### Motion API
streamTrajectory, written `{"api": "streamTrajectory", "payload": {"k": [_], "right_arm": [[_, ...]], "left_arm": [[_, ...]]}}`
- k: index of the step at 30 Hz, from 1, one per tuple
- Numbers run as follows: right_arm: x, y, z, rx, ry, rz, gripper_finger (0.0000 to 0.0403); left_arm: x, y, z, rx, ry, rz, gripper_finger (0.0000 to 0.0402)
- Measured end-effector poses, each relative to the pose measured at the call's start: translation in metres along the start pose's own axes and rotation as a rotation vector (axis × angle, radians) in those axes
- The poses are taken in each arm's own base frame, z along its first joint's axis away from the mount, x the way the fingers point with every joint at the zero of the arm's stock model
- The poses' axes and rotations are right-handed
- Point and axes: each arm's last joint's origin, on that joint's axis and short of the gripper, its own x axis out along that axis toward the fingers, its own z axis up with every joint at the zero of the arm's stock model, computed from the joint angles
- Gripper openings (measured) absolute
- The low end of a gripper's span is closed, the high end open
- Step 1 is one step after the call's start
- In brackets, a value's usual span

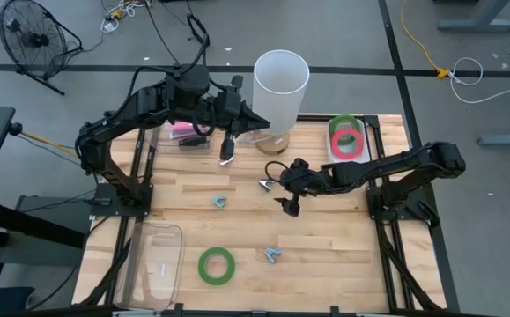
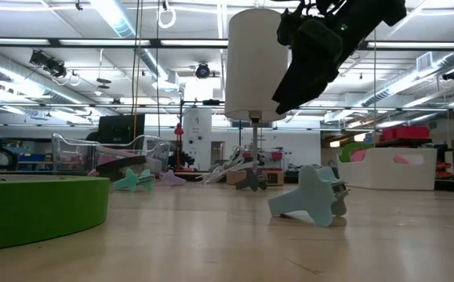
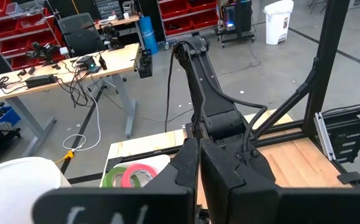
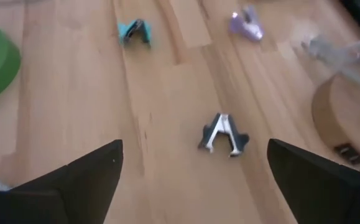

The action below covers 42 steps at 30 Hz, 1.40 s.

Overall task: Pick and place Stapler, Stapler remover, tape
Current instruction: Put the green tape into the white bin

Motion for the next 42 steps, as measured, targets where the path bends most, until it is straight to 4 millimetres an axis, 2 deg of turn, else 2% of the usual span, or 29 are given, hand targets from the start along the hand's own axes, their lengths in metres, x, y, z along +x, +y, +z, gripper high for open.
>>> {"api": "streamTrajectory", "payload": {"k": [5,12,19,26,42], "right_arm": [[0.003,0.0,0.005,0.006,-0.057,-0.052,0.0399],[0.018,0.003,0.002,0.012,-0.043,-0.053,0.0398],[0.032,-0.007,-0.002,0.032,0.009,-0.032,0.0398],[0.034,-0.017,-0.003,0.051,0.038,-0.032,0.0398],[0.034,-0.017,-0.003,0.052,0.05,-0.008,0.0398]], "left_arm": [[0.0,0.0,0.0,0.0,0.0,0.0,0.0021],[0.0,0.0,0.0,0.0,0.0,0.0,0.0021],[0.0,0.0,0.0,0.0,0.0,0.0,0.0021],[0.0,0.0,0.0,0.0,0.0,0.0,0.0021],[0.0,0.0,0.0,-0.001,0.0,0.0,0.0021]]}}
